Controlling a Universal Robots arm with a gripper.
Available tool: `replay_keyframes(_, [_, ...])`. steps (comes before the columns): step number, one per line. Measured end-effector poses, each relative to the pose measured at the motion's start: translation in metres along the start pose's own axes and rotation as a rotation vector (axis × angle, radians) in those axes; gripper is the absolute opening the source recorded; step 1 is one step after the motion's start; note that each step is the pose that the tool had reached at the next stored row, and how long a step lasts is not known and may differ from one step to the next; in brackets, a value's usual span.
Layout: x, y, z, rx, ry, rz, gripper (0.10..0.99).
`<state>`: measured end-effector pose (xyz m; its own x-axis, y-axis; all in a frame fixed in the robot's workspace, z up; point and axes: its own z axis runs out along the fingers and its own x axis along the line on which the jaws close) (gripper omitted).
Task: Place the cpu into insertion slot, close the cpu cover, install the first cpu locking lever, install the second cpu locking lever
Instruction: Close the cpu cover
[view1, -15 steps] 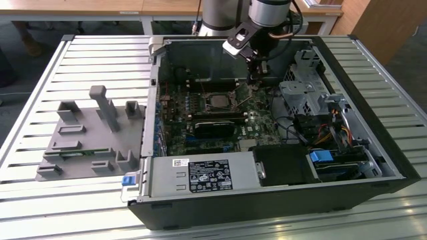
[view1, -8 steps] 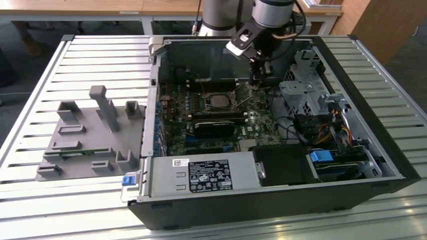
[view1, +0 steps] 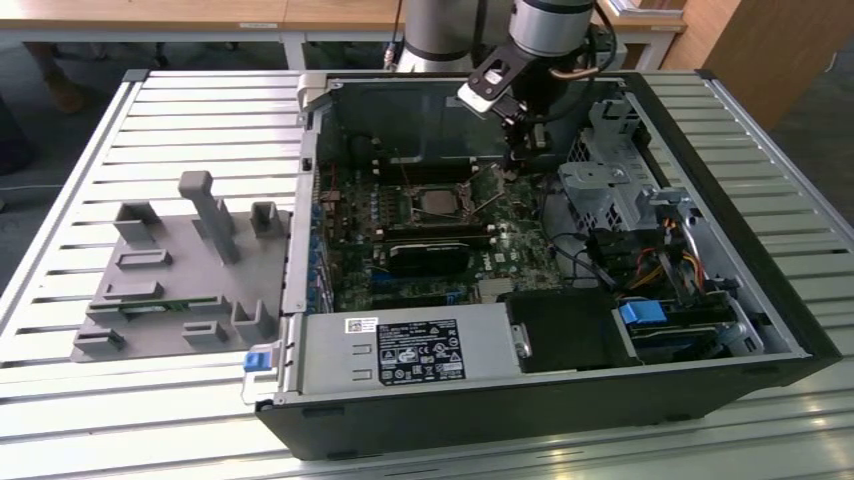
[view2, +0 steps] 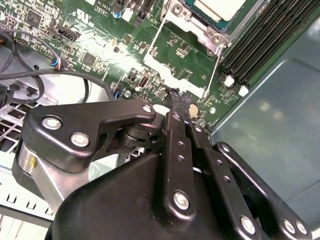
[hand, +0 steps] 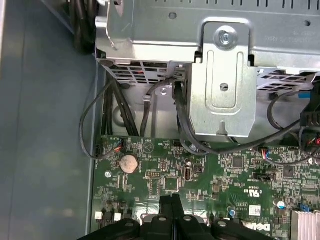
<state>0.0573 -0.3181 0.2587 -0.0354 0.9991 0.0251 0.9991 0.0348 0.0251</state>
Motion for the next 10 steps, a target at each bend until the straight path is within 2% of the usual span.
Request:
replay_keyframes(6, [0.0002,0.0048,0.002,0.0,0.0,0.0,0.106])
replay_keyframes(10, [0.0001,0.0071,0.0063,0.002,-0.0002,0.0,0.106])
